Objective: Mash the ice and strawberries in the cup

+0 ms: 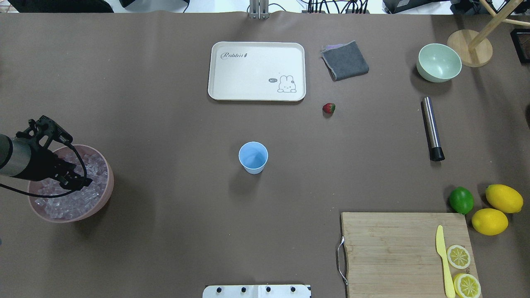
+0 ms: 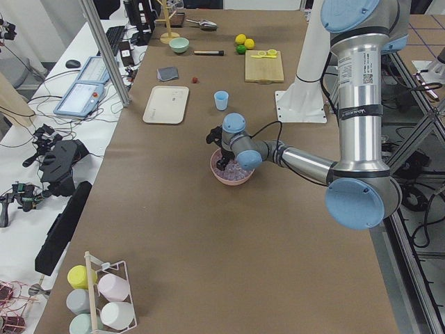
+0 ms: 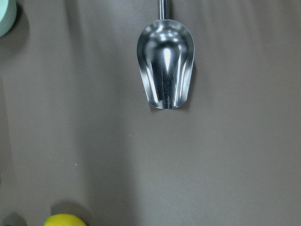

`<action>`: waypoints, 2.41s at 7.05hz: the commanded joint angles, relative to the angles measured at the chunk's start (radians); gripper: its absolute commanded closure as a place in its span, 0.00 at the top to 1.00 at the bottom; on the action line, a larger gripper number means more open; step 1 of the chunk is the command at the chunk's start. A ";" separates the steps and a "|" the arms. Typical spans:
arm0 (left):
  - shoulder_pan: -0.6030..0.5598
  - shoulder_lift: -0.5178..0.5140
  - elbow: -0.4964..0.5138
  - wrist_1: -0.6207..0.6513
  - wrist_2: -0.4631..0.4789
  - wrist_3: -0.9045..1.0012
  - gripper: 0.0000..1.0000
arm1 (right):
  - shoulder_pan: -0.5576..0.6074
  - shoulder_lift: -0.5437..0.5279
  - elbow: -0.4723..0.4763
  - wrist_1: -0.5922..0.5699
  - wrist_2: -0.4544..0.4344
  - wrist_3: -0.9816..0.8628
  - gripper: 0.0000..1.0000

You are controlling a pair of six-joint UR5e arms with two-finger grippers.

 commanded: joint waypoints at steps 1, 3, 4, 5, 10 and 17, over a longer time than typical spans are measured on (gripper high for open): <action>0.000 0.007 0.000 0.000 0.014 0.002 0.73 | 0.002 0.000 0.006 0.000 0.003 0.000 1.00; -0.001 0.007 -0.003 -0.002 0.016 0.000 0.67 | 0.006 -0.003 0.008 0.000 0.001 0.000 1.00; -0.001 0.007 -0.003 -0.002 0.014 0.000 0.55 | 0.009 -0.003 0.008 0.000 0.001 0.000 1.00; -0.001 0.006 -0.004 -0.003 0.014 0.000 0.46 | 0.011 -0.008 0.008 0.000 0.001 0.000 1.00; 0.008 0.004 -0.006 -0.003 0.014 -0.002 0.49 | 0.020 -0.017 0.008 0.000 -0.002 0.000 1.00; 0.010 0.015 -0.009 -0.026 0.013 0.000 0.00 | 0.028 -0.017 0.008 0.001 0.000 0.000 1.00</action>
